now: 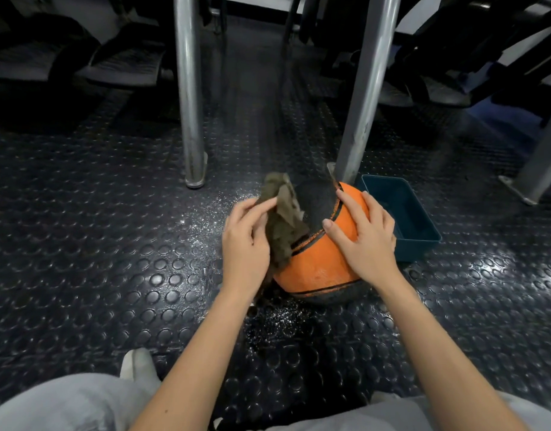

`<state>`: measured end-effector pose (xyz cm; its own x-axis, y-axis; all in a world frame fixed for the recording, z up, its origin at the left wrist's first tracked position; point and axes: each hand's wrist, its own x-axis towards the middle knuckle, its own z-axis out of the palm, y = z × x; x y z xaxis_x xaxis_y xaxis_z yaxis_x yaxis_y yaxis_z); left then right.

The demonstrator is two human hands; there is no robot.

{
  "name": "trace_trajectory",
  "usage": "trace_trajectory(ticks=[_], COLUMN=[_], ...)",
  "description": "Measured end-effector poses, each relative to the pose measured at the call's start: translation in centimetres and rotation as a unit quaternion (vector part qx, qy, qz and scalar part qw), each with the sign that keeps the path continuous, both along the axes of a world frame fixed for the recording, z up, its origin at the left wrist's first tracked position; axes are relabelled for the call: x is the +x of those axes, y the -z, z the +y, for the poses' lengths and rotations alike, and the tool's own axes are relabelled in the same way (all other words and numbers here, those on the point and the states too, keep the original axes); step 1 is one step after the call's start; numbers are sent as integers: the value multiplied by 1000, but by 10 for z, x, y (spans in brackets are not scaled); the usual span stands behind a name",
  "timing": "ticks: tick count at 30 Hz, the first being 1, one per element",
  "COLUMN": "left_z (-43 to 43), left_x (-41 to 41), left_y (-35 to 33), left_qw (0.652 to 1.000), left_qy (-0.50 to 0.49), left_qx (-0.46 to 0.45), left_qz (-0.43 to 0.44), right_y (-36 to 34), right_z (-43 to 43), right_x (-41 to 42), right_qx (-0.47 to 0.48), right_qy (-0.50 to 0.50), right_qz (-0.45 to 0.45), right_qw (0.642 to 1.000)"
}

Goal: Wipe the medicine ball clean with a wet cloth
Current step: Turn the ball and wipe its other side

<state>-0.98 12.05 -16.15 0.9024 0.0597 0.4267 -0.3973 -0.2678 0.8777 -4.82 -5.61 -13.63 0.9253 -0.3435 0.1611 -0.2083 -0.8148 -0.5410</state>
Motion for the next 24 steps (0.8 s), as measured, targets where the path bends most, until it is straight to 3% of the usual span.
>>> trace_trajectory(ticks=[3,5,7,12,15,17,18,24], left_z=[-7,-10,-8,14,1,-7,-10,-3], left_x=[-6,-10,-7,8,1,-3,-5,-2], left_y=[-1,15,31,43,9,5,11,36], left_qw=[990,987,989,981,997,990,987,984], left_qy=[51,68,49,-74,-53,2,22,2], left_qx=[88,141,135,125,45,67,102,171], left_qz=[-92,-47,12,130,-25,-122,-125,53], right_y=[2,3,3,0,0,2,3,2], right_z=[0,1,4,2,0,0,0,3], right_x=[2,2,1,-3,0,1,1,1], right_qx=[-25,-33,-32,-5,2,-12,-18,-25], right_qy=[-5,-11,-10,-4,0,1,-1,-6], right_qz=[-5,-6,1,-6,-6,-7,-8,1], right_qw=[1000,999,999,1000,1000,1000,1000,1000])
